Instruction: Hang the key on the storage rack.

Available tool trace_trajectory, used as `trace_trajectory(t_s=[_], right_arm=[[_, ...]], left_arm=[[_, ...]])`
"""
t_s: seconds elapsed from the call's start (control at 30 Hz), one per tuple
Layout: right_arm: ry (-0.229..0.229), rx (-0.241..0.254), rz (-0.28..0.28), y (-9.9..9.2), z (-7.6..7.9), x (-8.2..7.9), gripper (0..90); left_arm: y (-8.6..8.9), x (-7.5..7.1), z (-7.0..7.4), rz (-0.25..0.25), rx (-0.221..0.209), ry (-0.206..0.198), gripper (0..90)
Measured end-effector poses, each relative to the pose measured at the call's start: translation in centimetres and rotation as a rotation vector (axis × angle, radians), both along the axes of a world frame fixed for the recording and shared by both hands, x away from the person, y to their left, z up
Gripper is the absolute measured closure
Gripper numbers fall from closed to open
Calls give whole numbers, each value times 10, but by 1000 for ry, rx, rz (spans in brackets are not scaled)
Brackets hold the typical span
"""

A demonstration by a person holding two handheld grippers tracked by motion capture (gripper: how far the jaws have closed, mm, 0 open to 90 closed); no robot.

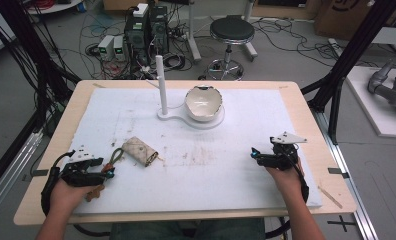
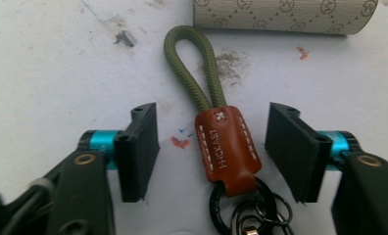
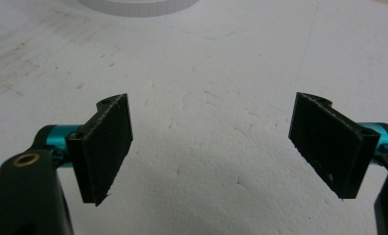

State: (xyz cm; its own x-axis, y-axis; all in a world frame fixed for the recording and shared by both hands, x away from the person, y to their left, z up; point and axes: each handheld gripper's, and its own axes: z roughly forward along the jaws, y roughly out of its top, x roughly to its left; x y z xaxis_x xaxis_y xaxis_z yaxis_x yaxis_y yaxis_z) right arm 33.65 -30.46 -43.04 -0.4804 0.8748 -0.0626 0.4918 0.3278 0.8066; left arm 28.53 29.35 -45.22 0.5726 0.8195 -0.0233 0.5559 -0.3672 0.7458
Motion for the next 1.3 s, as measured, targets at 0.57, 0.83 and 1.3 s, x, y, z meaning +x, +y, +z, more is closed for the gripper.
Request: trace_trajectory(t_s=[0.57,0.83,1.3], right_arm=[[-1,0,8,1,1,-1,166],[-2,-4,18,3,0,-2,166],[-10,21,9,0,1,-8,166]], left_arm=[[-3,-10,15,22,-50,26,690],[-2,-16,33,7,-98,-90,690],[-35,4,77,-62,-149,-222,691]])
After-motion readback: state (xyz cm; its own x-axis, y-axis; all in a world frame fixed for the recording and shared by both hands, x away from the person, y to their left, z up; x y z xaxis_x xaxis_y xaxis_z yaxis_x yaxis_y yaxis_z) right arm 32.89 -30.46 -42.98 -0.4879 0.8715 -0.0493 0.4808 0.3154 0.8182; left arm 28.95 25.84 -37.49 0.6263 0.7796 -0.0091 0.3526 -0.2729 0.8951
